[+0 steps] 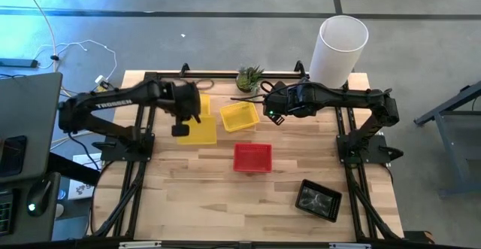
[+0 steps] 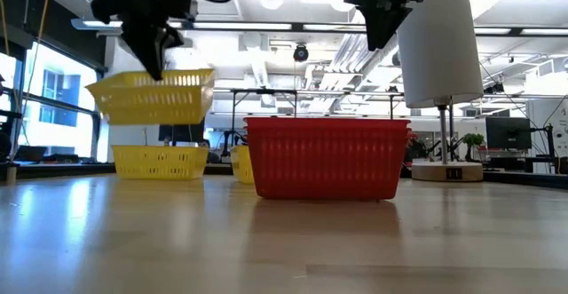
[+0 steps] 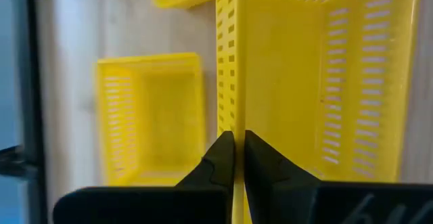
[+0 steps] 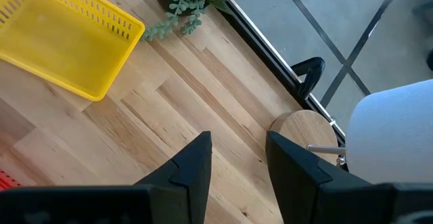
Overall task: Stack baskets by color
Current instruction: Stack the bottom yellow bin on top of the top left yellow bin
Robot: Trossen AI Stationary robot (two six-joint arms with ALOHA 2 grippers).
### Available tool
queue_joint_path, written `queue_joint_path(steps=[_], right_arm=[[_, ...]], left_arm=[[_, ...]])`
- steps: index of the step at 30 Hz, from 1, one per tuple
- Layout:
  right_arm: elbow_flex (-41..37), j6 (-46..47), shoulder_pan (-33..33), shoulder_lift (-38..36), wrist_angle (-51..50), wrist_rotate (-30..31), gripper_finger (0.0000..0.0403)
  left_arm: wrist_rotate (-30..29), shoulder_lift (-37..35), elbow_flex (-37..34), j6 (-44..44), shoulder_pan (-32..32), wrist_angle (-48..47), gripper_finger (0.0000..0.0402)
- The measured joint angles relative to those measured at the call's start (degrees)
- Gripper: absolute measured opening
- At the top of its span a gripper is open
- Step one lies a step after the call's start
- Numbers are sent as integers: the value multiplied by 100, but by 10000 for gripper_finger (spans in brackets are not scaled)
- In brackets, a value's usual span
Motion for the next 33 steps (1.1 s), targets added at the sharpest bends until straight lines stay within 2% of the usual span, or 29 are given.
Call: queue_joint_path(steps=[8, 13, 17, 33], right_arm=[[0, 1, 0, 0, 0, 0, 126], [0, 1, -1, 0, 0, 0, 126], [0, 1, 1, 0, 0, 8, 126], [0, -45, -1, 0, 0, 39, 126]], left_arm=[[-16, 91, 830, 1100, 1131, -440, 0], [-82, 228, 1089, 1778, 1795, -440, 0], [-79, 519, 1171, 1948, 2217, -440, 0], [330, 1622, 1172, 2315, 2861, -554, 0]])
